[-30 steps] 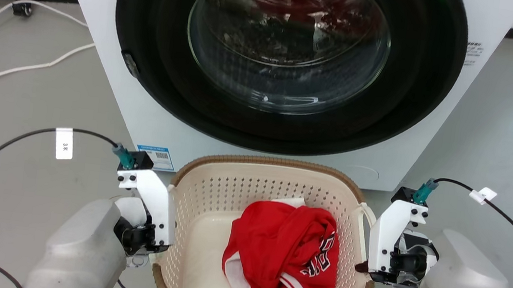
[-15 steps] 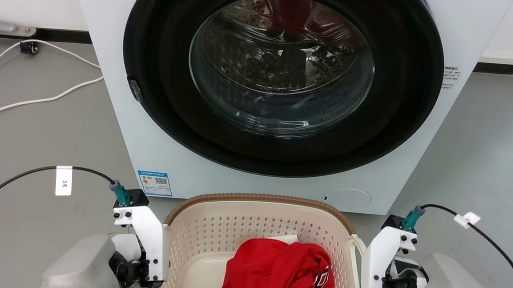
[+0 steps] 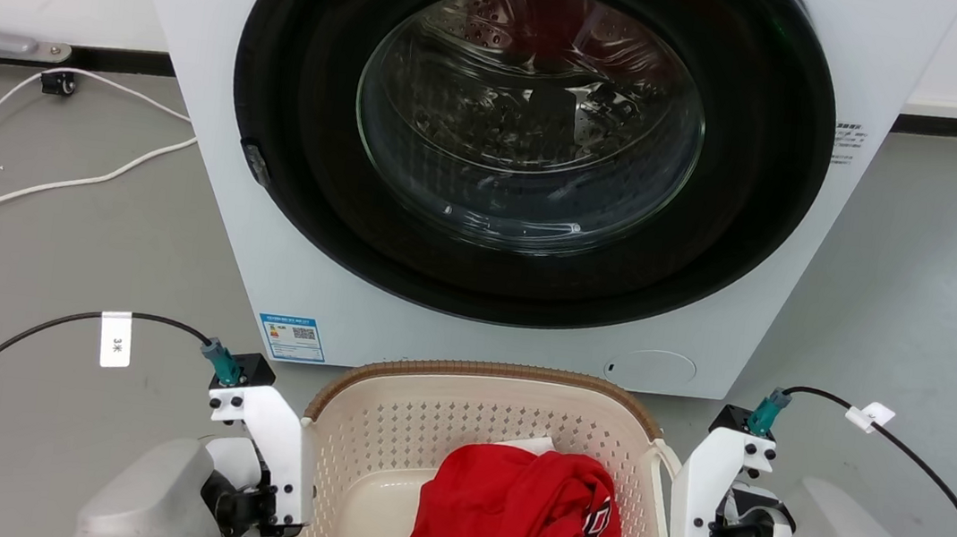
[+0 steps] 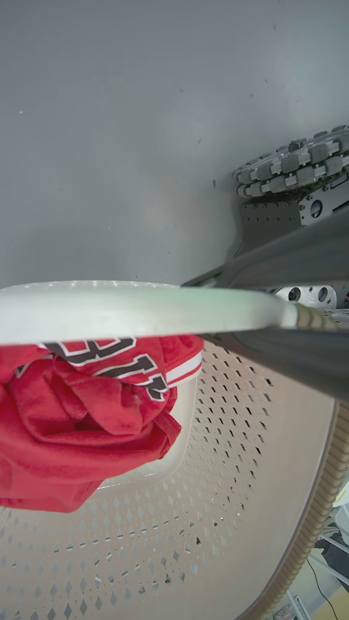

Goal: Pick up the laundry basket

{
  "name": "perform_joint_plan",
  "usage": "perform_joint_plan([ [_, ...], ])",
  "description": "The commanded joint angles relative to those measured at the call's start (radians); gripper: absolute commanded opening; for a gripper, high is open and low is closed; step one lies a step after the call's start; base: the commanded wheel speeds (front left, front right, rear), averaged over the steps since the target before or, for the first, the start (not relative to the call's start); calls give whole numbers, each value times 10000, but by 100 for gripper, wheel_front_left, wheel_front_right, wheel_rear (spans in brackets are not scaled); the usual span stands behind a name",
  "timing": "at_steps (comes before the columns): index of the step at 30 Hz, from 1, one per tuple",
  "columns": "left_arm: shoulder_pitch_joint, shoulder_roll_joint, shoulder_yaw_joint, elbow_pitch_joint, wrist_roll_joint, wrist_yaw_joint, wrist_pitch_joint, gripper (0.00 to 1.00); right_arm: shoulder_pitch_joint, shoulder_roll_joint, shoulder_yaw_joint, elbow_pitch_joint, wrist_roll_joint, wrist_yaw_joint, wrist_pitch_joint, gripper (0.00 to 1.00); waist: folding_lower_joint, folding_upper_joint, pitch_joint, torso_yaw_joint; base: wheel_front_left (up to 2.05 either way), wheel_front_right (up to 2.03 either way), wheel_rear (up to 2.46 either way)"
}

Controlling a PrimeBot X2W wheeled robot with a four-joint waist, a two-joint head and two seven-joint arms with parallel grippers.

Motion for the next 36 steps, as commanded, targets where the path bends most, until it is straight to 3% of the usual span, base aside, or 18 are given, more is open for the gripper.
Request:
perform_joint_plan([
  [1, -98, -152, -35, -82, -90, -99, -30, 0, -78, 226, -83, -86, 38, 56, -38, 0, 0, 0, 0, 0, 0, 0, 0],
  [36, -159, -67, -598, 65, -662, -100, -576, 0, 108, 278, -619, -84, -302, 57, 508, 0, 0, 0, 18, -143, 0, 0, 0],
])
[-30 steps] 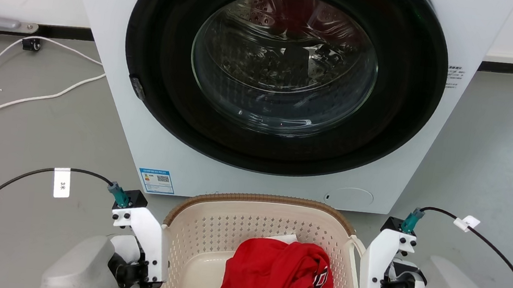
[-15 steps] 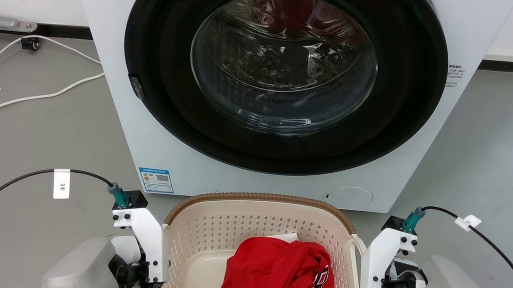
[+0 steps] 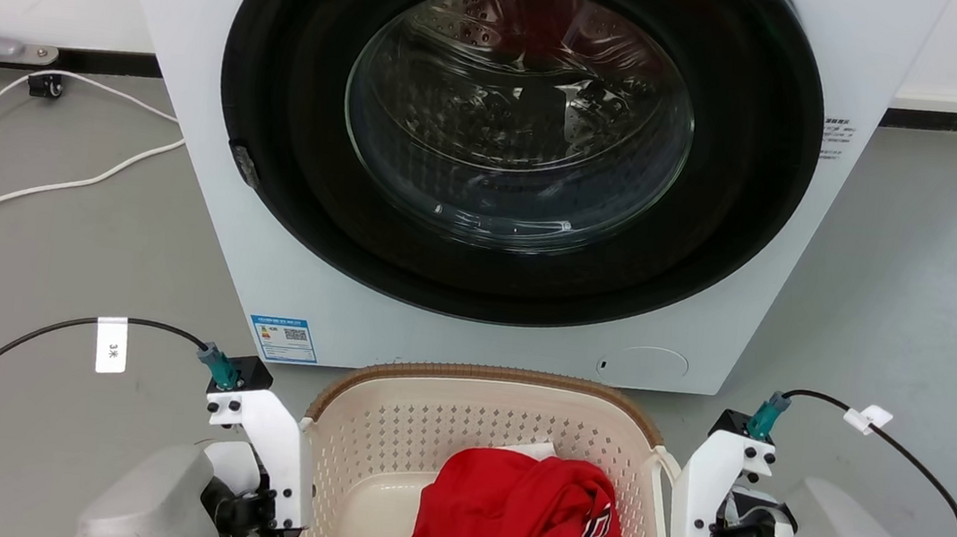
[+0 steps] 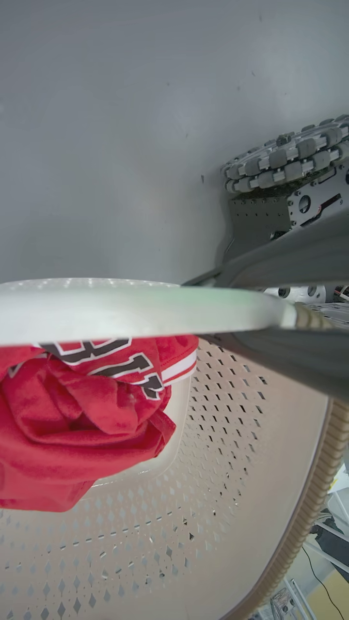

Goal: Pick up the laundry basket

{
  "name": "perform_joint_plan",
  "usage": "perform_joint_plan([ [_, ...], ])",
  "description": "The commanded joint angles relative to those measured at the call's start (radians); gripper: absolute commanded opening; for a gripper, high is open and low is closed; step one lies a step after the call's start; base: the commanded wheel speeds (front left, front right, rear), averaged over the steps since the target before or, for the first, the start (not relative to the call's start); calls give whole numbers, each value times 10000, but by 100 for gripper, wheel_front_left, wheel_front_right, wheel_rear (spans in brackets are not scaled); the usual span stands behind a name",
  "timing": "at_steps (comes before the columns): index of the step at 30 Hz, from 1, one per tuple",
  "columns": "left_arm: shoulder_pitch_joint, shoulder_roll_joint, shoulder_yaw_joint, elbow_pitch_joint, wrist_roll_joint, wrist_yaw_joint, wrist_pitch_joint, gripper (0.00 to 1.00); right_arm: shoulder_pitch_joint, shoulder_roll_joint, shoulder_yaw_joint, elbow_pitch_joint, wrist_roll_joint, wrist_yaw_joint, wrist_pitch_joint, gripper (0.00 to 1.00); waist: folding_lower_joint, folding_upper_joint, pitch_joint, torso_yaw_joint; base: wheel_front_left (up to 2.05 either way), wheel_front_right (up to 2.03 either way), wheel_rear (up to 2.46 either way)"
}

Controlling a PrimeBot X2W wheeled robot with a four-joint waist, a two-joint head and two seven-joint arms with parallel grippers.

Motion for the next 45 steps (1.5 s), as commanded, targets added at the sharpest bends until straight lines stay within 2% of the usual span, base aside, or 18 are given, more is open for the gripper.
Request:
perform_joint_plan([
  [1, -137, -109, -21, -54, -84, -100, -65, 0, 66, 231, -89, -88, 13, 57, 72, 0, 0, 0, -1, -7, 0, 0, 0],
  [45, -152, -152, -516, 113, -711, -101, -312, 0, 257, 332, -1219, -86, -1080, 57, 315, 0, 0, 0, 1, -60, 0, 0, 0],
])
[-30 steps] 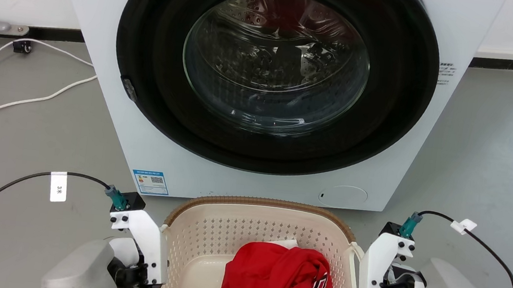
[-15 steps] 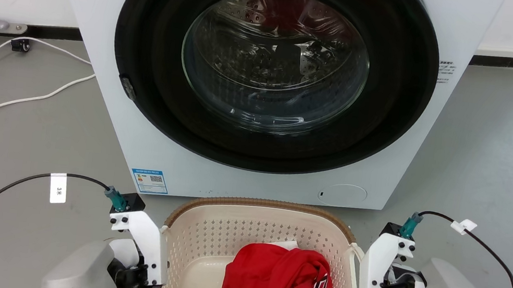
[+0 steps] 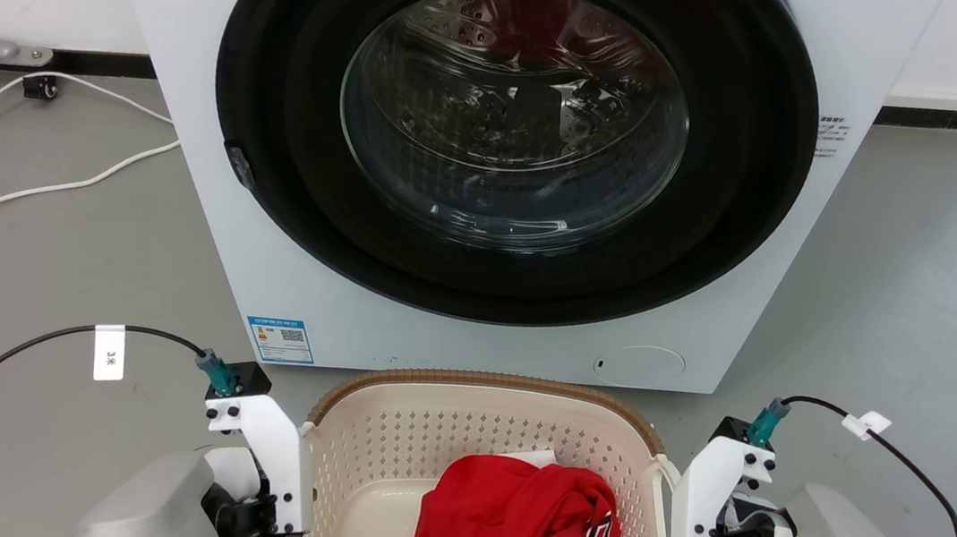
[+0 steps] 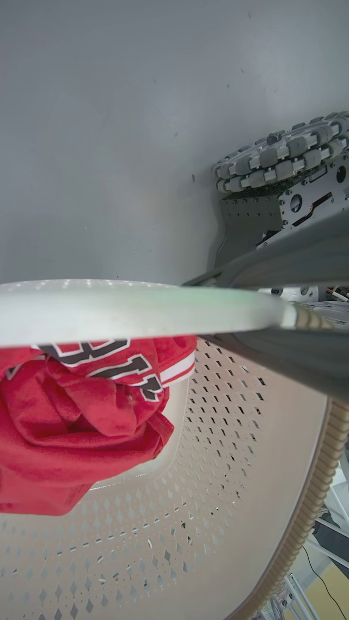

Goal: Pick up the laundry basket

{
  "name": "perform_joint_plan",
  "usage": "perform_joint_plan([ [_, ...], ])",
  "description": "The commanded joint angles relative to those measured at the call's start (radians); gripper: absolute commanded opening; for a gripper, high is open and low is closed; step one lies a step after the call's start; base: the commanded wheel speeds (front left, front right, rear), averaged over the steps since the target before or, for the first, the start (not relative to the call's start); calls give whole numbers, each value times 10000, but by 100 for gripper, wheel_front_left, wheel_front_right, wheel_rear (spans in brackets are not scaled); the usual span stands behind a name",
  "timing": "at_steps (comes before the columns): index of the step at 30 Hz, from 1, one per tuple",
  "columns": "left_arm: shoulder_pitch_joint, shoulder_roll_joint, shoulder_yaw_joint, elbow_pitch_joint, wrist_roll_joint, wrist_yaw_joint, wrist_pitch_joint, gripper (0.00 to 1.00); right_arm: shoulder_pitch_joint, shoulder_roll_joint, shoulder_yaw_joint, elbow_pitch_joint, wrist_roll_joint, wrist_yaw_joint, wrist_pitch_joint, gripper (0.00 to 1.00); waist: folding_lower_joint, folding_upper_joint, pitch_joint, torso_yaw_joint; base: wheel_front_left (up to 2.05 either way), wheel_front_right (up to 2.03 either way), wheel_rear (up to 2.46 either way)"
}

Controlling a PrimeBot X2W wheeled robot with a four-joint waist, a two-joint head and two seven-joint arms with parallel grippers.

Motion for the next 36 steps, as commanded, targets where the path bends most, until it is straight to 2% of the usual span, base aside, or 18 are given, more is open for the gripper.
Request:
perform_joint_plan([
  [1, -128, -140, -20, -42, -105, -101, -39, 0, 98, 199, -104, -84, 17, 57, 24, 0, 0, 0, -6, 6, 0, 0, 0],
  [36, 34, -146, -373, -60, -526, -101, -152, 0, 242, 205, -842, -81, -616, 56, 48, 0, 0, 0, -110, 110, 0, 0, 0],
])
